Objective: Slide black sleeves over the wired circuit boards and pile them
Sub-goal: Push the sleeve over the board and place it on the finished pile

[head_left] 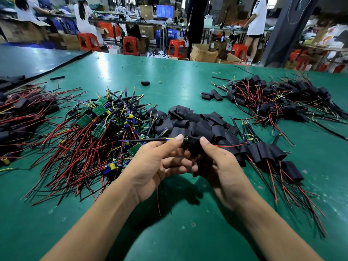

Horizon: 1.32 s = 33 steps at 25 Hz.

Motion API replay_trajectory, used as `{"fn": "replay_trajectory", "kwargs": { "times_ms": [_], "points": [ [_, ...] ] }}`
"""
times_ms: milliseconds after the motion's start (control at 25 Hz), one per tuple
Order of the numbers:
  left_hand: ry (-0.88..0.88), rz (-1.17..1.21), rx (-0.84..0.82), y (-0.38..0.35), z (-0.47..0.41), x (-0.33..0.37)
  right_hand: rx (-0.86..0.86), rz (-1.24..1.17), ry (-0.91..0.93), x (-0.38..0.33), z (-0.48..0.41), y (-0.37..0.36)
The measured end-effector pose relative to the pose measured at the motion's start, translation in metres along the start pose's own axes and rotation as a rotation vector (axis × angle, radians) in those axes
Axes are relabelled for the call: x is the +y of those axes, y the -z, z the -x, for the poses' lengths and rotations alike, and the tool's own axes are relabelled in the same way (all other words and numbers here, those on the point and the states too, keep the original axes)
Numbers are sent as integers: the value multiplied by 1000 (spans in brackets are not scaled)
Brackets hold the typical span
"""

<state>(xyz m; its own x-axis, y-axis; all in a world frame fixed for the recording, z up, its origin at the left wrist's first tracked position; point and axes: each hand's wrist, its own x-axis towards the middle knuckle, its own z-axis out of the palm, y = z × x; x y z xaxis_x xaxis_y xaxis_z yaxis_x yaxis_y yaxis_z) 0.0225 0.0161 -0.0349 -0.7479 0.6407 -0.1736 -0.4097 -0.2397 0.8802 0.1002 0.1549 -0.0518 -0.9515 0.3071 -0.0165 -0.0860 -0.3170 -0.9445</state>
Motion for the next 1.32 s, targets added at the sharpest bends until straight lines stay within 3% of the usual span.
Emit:
{"fn": "replay_trajectory", "kwargs": {
  "times_ms": [400,520,640,760,880,1000,1160,1320],
  "points": [
    [-164,-227,49,-7,3,-10,39,125,-110,0,-1,-9],
    [-155,-261,81,-5,1,-11,11,196,-75,4,0,-11],
    [-34,-153,40,-1,1,-7,8,223,-66,6,2,-13],
    [32,-123,-99,-3,4,-5,57,177,-137,4,0,-9],
    [-98,-229,-64,-3,6,-9,84,12,-254,0,-1,-3],
    [-122,-241,-74,-2,6,-9,74,-191,-221,-5,0,-2],
    [-93,-176,-66,-2,4,-11,62,-109,-156,-5,4,-8],
    [-145,-257,-70,1,5,-11,25,-152,-183,-2,6,-14]
  ]
}}
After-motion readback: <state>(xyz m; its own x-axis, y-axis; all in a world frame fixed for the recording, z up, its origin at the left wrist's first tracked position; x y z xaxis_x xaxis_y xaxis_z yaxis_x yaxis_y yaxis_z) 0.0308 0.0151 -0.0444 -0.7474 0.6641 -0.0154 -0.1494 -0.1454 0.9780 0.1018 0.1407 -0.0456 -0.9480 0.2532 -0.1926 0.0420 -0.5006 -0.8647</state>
